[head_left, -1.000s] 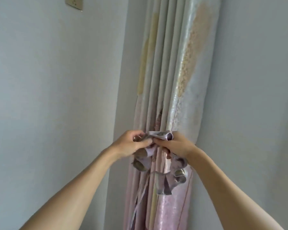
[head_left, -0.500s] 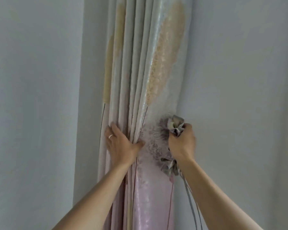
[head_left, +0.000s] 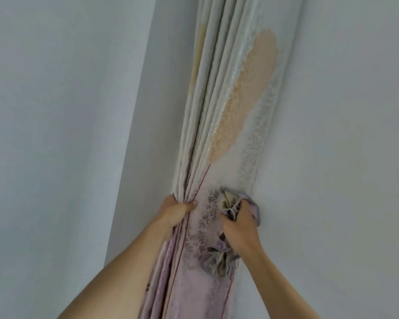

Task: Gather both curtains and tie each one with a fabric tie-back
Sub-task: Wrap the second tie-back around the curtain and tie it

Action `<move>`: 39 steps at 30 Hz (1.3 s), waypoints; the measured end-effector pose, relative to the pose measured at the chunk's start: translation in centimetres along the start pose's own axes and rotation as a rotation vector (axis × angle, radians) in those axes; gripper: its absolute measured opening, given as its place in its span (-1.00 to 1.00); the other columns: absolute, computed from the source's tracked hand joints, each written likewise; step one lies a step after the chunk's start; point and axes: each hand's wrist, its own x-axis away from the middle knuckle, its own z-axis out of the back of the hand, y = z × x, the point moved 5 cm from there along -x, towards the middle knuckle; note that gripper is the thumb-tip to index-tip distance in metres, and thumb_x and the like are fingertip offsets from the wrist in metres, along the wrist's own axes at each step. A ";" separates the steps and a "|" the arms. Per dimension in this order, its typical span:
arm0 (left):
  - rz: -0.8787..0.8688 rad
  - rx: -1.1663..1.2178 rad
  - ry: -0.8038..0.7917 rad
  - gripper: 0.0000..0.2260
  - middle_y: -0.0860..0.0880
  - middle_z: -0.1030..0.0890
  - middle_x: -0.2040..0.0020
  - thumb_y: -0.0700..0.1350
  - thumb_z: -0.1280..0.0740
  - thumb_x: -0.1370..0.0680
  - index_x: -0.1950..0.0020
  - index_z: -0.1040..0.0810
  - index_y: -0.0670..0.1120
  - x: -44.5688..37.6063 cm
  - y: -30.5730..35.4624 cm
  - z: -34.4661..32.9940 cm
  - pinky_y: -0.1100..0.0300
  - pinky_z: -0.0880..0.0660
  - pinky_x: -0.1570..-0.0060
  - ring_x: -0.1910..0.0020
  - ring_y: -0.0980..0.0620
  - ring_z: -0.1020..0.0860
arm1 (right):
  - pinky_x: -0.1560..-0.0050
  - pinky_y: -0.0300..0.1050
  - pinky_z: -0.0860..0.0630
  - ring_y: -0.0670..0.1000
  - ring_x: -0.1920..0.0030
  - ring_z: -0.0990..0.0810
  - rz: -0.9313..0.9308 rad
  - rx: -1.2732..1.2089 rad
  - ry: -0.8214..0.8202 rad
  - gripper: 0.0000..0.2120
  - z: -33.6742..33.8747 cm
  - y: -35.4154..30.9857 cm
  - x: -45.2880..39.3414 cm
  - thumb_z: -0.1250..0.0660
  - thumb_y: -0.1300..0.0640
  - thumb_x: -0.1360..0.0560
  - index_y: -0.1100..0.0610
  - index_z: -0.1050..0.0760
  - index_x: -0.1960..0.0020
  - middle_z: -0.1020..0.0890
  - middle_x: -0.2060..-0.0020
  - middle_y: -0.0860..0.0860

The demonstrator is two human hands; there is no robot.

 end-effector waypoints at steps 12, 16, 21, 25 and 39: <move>-0.080 -0.108 -0.327 -0.40 -0.04 -0.63 -0.12 -0.01 -0.58 -0.34 -0.28 -0.40 -0.08 2.3 0.7 0.8 0.18 -0.58 -0.05 -0.04 0.07 -0.64 | 0.06 0.11 -0.67 0.17 0.12 -0.72 0.040 -0.221 -0.083 -0.89 -0.8 -5.9 1.1 -0.45 0.29 -0.41 0.26 -0.66 0.07 -0.74 0.16 0.18; -0.113 -0.001 -0.508 -0.56 -0.04 -0.70 -0.06 -0.23 -0.52 -0.38 -0.24 -0.54 -0.07 3.4 2.1 0.6 0.17 -0.60 -0.01 -0.05 0.02 -0.66 | 0.01 0.05 -0.66 0.09 0.09 -0.74 0.018 -0.202 -0.224 -0.86 -0.9 -6.6 1.2 -0.46 0.28 -0.43 0.18 -0.68 0.02 -0.76 0.12 0.09; -0.100 -0.132 -0.655 -0.53 -0.09 -0.70 -0.08 -0.27 -0.55 -0.32 -0.20 -0.59 -0.07 4.0 4.2 -0.2 0.05 -0.57 -0.10 -0.08 -0.06 -0.65 | -0.13 0.12 -0.61 0.13 -0.02 -0.71 -0.022 -0.157 -0.335 -0.75 0.2 -7.2 1.3 -0.50 0.24 -0.41 0.23 -0.65 -0.08 -0.73 0.01 0.14; -0.063 -0.132 -0.715 -0.48 -0.15 -0.67 -0.14 -0.25 -0.52 -0.28 -0.23 -0.58 -0.11 3.9 6.1 -0.9 -0.02 -0.52 -0.20 -0.14 -0.11 -0.62 | -0.18 0.07 -0.59 0.13 -0.08 -0.69 -0.028 -0.128 -0.419 -0.72 1.5 -7.6 1.7 -0.47 0.26 -0.45 0.27 -0.62 -0.15 -0.71 -0.06 0.16; -0.271 -0.636 -0.622 -0.28 0.02 -0.68 -0.10 0.19 -0.62 -0.13 -0.24 -0.56 0.05 3.9 7.5 -2.4 0.05 -0.54 -0.19 -0.07 0.04 -0.63 | -0.15 0.13 -0.60 0.13 0.02 -0.72 -0.269 -0.035 -0.292 -0.38 3.1 -3.1 3.8 -0.57 -0.20 -0.20 0.13 -0.58 -0.11 -0.75 0.06 0.11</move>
